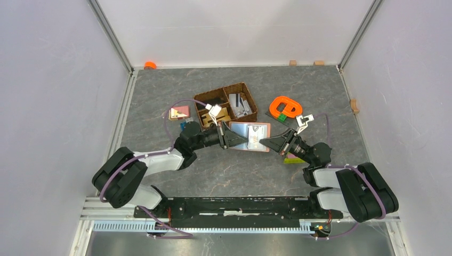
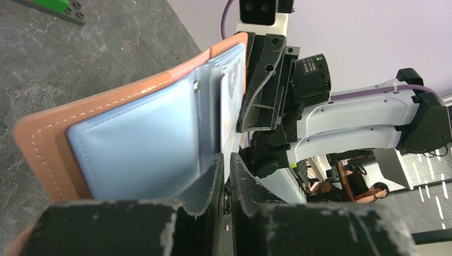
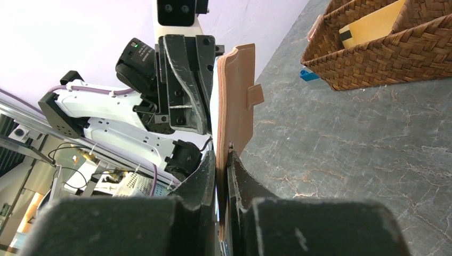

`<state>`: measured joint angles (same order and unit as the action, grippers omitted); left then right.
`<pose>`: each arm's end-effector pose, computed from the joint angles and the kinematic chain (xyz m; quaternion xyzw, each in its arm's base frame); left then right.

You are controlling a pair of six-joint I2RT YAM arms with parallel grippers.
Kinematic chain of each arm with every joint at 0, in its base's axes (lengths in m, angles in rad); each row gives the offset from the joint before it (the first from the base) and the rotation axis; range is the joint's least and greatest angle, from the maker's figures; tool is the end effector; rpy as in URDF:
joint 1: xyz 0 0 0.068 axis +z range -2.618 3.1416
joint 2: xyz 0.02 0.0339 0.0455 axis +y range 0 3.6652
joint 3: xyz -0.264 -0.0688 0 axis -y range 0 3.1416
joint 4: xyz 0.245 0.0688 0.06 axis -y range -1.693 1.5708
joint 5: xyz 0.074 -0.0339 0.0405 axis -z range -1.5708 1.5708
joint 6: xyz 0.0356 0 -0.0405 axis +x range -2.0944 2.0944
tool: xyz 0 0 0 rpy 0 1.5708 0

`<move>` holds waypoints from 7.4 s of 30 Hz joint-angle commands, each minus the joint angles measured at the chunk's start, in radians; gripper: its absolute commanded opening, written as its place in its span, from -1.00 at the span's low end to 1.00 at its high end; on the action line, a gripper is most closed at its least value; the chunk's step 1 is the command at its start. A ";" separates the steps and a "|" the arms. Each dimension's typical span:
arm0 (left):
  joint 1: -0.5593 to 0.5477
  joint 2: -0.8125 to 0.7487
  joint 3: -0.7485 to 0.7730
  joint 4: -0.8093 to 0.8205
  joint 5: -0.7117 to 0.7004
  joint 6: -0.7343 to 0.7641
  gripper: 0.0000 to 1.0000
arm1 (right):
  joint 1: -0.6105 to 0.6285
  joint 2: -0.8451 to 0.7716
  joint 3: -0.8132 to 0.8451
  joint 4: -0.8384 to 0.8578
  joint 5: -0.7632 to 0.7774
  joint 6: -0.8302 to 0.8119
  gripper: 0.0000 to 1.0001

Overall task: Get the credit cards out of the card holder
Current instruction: Remove the credit card from the card holder.

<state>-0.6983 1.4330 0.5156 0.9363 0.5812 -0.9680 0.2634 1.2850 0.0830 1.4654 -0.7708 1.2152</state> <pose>0.2050 -0.1976 0.2189 0.1124 0.6924 -0.6410 0.3114 0.1731 0.0724 0.1858 -0.0071 0.6376 0.6646 0.3895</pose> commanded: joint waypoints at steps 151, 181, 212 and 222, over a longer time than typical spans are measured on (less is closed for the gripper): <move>-0.001 0.001 0.047 -0.007 0.030 -0.015 -0.43 | 0.020 0.036 0.011 0.205 -0.021 0.006 -0.62; 0.000 0.133 0.039 0.329 0.127 -0.200 -0.64 | 0.022 0.062 0.011 0.246 -0.022 0.031 -0.89; 0.034 0.104 0.045 0.116 0.072 -0.120 -0.96 | -0.032 0.072 -0.038 0.421 0.004 0.124 -1.00; 0.037 0.082 0.048 0.053 0.064 -0.091 -0.96 | -0.032 0.033 -0.037 0.343 0.004 0.074 -1.00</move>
<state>-0.6689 1.5650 0.5438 1.0252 0.6563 -1.1095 0.2344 1.3594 0.0502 1.4719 -0.7750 1.3331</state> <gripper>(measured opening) 0.031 0.026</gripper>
